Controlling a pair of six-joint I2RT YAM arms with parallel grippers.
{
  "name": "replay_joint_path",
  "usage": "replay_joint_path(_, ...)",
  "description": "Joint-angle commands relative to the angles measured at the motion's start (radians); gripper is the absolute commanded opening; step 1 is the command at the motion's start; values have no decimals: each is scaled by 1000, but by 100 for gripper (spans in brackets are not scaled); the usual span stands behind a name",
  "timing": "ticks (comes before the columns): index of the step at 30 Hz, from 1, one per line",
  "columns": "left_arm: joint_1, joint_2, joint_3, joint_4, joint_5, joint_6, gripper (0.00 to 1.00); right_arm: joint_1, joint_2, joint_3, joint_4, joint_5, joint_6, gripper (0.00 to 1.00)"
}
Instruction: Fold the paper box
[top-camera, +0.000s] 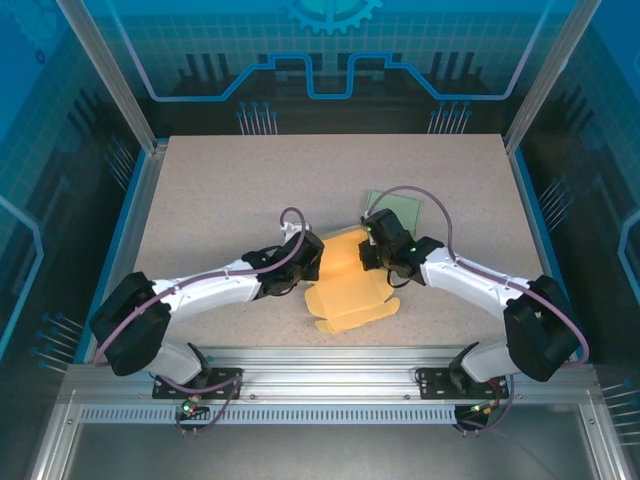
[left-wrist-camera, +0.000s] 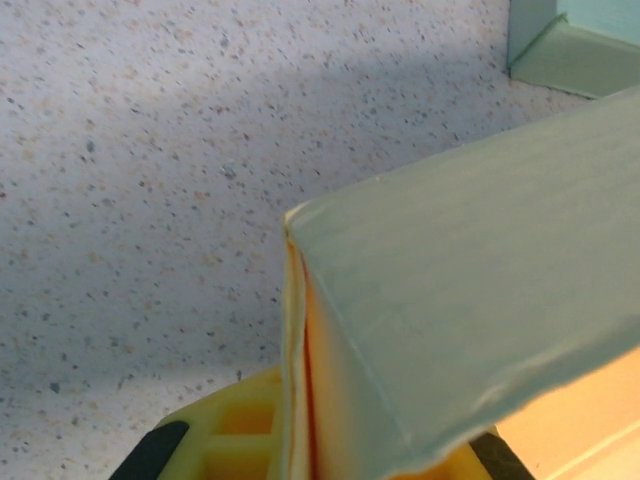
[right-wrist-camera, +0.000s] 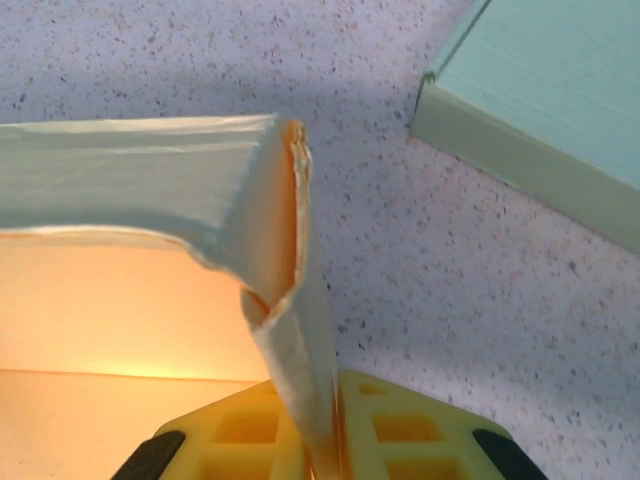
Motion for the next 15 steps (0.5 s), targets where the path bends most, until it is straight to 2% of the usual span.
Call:
replay_joint_path(1, 14, -4, 8, -162, 55, 13, 0, -11, -28, -36, -113, 137, 72, 15)
replay_joint_path(9, 19, 61, 49, -243, 123, 46, 0, 18, -2, -31, -259, 241, 97, 17)
replay_joint_path(15, 27, 113, 88, -288, 140, 71, 0, 81, 103, 37, -407, 392, 157, 20)
